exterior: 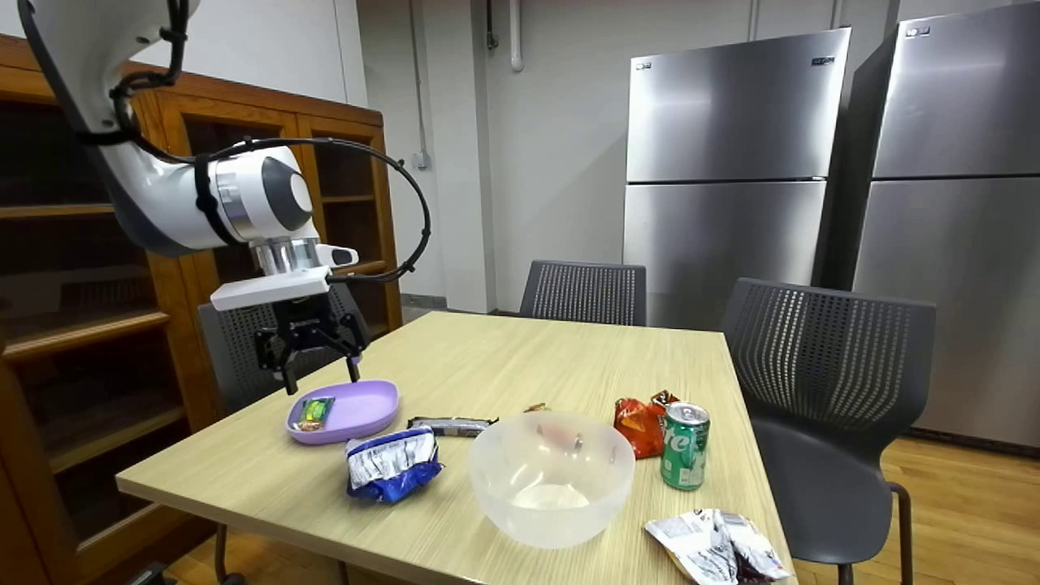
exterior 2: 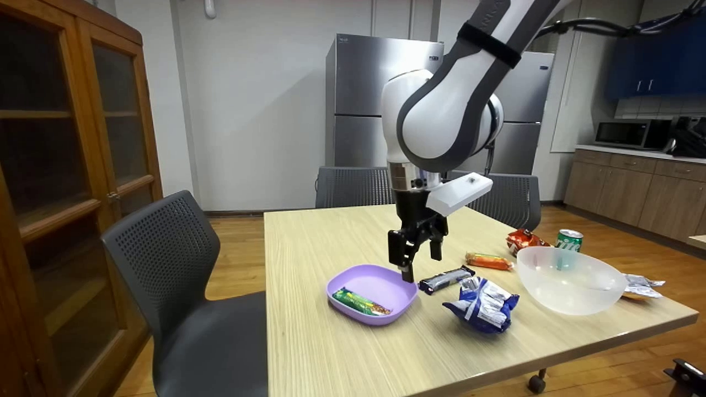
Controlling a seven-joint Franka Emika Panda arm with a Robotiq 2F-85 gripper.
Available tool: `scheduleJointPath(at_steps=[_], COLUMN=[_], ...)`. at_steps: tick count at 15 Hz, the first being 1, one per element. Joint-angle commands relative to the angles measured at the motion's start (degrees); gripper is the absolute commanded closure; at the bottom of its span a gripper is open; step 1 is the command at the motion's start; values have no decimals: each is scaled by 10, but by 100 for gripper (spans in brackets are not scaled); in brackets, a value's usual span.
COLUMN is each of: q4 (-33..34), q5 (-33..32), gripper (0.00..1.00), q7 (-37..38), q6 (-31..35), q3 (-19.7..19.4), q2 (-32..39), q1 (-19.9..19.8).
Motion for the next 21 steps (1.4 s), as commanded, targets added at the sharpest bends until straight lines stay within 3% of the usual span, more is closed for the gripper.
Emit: scheduleJointPath(at_steps=[1,13,21], q4=[-6,-10,-24], q5=[-6,-6,47], gripper=[0,0,0], q7=[4,22,55], q6=[-2,-1,-49], q3=[13,7,-6], q2=[-6,-4,-16], q1=[-16,-19,-59])
